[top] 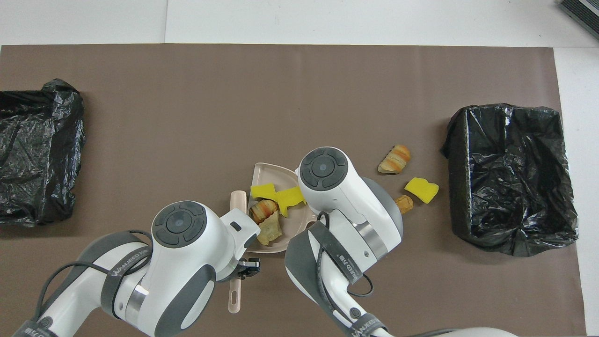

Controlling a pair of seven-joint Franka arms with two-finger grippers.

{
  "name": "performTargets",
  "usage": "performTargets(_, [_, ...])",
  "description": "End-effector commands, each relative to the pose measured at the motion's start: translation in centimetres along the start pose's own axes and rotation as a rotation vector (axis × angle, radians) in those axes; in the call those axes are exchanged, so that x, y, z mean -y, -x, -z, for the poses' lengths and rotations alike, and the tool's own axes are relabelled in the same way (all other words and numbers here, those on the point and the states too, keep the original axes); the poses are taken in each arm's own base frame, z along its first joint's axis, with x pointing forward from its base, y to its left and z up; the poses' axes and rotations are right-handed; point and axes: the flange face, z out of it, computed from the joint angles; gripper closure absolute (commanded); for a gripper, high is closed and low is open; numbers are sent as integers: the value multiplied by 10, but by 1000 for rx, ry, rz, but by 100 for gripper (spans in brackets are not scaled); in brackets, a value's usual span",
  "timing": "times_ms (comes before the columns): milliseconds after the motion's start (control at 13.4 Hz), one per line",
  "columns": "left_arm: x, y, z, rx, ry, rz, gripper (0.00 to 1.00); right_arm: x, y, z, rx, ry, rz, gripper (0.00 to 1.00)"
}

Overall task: Sweep and dump trash in bin
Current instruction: 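Sweep the scraps into the dustpan with the brush in the left gripper, then carry the dustpan to the bin and tip it with the right gripper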

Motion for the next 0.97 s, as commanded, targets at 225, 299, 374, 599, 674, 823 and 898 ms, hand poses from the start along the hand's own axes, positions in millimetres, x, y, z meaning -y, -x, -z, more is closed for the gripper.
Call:
performTargets(225, [13, 42, 17, -17, 6, 71, 100, -16, 50, 37, -49, -14, -47, 100])
performTargets(299, [9, 54, 11, -19, -10, 50, 100, -24, 68, 47, -56, -32, -49, 100])
performTargets(374, [6, 65, 4, -33, -19, 33, 100, -32, 86, 57, -81, -68, -63, 100])
performTargets(599, [-19, 98, -33, -107, -49, 55, 100, -53, 141, 78, -93, -158, -144, 100])
performTargets(674, [-28, 110, -43, -114, -61, 30, 100, -61, 160, 85, -85, -183, -174, 100])
performTargets(823, [-49, 139, -66, -149, -53, 11, 100, -74, 207, 101, -100, -201, -246, 100])
performTargets(898, [-54, 153, -80, -171, -44, -26, 100, -80, 232, 105, -112, -204, -288, 100])
